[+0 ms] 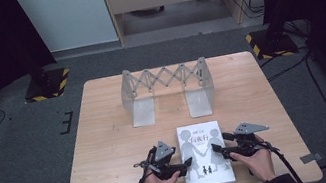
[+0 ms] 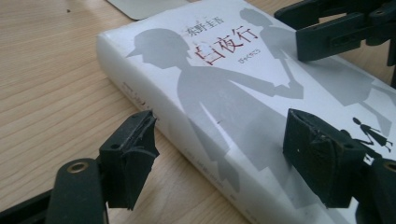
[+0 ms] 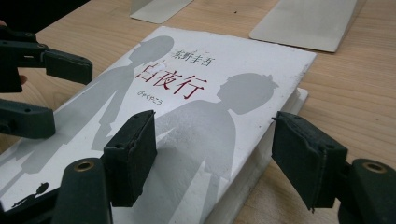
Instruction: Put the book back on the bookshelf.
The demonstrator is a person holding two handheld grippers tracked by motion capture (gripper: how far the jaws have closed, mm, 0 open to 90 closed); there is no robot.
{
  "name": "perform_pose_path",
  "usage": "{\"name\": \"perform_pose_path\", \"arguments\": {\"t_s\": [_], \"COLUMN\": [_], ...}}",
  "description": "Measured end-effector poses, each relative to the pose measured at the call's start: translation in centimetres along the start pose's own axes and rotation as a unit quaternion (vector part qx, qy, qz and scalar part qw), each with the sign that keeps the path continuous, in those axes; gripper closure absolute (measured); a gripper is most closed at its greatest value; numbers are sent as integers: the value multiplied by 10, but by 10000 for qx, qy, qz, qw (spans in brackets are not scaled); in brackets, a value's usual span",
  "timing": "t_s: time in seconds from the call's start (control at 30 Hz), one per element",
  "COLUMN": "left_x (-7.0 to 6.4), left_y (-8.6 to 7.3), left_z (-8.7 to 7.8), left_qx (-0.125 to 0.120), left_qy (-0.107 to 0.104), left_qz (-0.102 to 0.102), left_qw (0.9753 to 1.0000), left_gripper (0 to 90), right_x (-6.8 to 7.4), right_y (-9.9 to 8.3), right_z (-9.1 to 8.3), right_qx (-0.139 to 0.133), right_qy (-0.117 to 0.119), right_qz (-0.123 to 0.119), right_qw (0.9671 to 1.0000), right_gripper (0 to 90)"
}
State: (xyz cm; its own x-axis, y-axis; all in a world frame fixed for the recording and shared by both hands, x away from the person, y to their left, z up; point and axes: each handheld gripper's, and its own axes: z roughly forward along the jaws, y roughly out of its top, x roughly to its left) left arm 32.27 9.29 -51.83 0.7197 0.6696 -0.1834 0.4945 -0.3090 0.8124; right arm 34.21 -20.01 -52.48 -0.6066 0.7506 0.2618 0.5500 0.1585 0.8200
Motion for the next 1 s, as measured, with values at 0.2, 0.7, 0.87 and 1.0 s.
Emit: {"name": "perform_pose_path", "arguments": {"t_s": [0.2,0.7,0.87,1.0], "left_x": [-3,-1,1,2], "left_y": [-3,-5,-4,-2], "left_z": [10,8,5,0], "left_qx": [-158,-153,-130,-134], "left_qy": [-171,-303,-415,-470], "left_qz": [-203,-290,-318,-225], "left_qw": [9995,9990,9985,9986], "left_gripper": [199,188,193,206], "right_x": [-3,-2,-1,-1], "right_y": [-1,5,12,16], "right_z": [4,7,2,-2], "right_qx": [18,154,-42,-362], "right_qy": [90,211,287,512], "right_qz": [205,193,-4,121], "right_qw": [9997,9995,9996,9980], "right_gripper": [279,269,305,326]}}
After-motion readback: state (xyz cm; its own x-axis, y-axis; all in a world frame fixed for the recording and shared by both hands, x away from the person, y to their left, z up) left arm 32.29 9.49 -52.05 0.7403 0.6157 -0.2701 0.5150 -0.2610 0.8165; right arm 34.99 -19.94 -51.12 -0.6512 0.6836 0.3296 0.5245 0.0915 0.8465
